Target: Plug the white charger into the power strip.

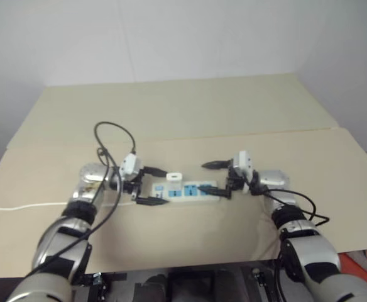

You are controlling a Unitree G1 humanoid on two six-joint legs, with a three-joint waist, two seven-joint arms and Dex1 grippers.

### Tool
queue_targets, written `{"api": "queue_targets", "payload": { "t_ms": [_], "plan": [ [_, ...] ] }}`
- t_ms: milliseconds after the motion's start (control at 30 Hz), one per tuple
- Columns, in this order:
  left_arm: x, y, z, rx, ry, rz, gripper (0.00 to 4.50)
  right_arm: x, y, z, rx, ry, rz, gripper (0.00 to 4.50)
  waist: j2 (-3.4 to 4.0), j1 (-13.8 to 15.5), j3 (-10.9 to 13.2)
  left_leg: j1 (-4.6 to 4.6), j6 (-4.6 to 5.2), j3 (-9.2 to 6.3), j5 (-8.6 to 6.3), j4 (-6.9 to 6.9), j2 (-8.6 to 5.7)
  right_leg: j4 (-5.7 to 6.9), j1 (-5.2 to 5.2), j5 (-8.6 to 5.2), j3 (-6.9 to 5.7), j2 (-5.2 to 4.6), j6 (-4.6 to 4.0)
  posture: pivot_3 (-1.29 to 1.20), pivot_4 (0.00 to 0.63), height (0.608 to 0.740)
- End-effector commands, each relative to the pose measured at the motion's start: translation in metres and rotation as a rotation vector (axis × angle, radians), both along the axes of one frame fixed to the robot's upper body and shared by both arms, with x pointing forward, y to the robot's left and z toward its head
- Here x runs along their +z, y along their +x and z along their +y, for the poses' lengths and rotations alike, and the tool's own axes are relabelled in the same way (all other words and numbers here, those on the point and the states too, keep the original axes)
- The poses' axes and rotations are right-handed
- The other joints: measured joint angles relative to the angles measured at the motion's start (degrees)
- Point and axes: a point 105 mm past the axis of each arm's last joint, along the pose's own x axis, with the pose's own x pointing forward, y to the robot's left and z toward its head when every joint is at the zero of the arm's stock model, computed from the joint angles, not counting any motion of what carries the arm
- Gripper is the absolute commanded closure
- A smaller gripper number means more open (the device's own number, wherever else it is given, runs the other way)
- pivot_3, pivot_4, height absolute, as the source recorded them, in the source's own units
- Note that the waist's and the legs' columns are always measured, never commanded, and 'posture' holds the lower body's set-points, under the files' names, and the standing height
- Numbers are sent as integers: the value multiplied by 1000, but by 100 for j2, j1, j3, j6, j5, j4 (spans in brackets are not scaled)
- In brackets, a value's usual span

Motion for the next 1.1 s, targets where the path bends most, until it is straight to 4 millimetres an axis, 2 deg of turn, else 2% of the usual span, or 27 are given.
{"api": "queue_targets", "payload": {
  "t_ms": [33, 133, 233, 300, 400, 500, 667, 1100],
  "plan": [
    [22, 4, 11, 3, 12, -58, 25, 33, -1, -17, -5, 46, -103, 0, 1, 15, 2, -3, 0, 0, 0, 0, -1, -1, 0, 0, 0, 0, 0, 0, 150, 740],
    [33, 0, 24, 9, 42, -56, 25, 58, -5, -35, -11, 44, -148, 0, 3, 27, 8, -10, 2, -1, -1, 1, -1, -5, -2, 0, 0, -1, 0, 0, 150, 740],
    [38, -3, 43, 36, 119, -65, 25, 86, -19, -58, 11, -11, -163, 0, 14, 41, 24, -25, 2, -4, -1, 2, -2, -6, -13, 0, -1, -1, 0, 0, 150, 740],
    [40, -3, 55, 58, 164, -68, 25, 95, -33, -75, 32, -154, -131, 0, 18, 75, 28, -40, 2, -5, -1, 2, -2, -6, -26, 0, -3, -1, 0, 0, 150, 740],
    [41, -5, 68, 81, 214, -62, 25, 95, -47, -91, 11, -367, -100, 0, 17, 89, 31, -49, 4, -3, -2, 4, -3, -5, -36, -1, -8, 0, 1, 0, 150, 740],
    [42, -5, 77, 105, 239, -64, 25, 99, -58, -103, -29, -473, -55, 0, 14, 94, 34, -47, 6, 5, -3, 7, -2, -5, -32, -3, -13, 0, 2, 0, 150, 740],
    [42, -3, 78, 112, 234, -66, 25, 100, -65, -106, -67, -489, -61, 0, 8, 55, 37, -42, 7, 17, -3, 12, 4, -4, -29, -4, -12, 0, 3, 0, 150, 740],
    [38, -3, 65, 80, 183, -53, 25, 88, -65, -107, -104, -500, -47, 0, -2, 107, 45, -46, 8, 18, -4, 15, 4, -5, -29, -4, -12, -1, 3, 0, 150, 740]
  ]
}}
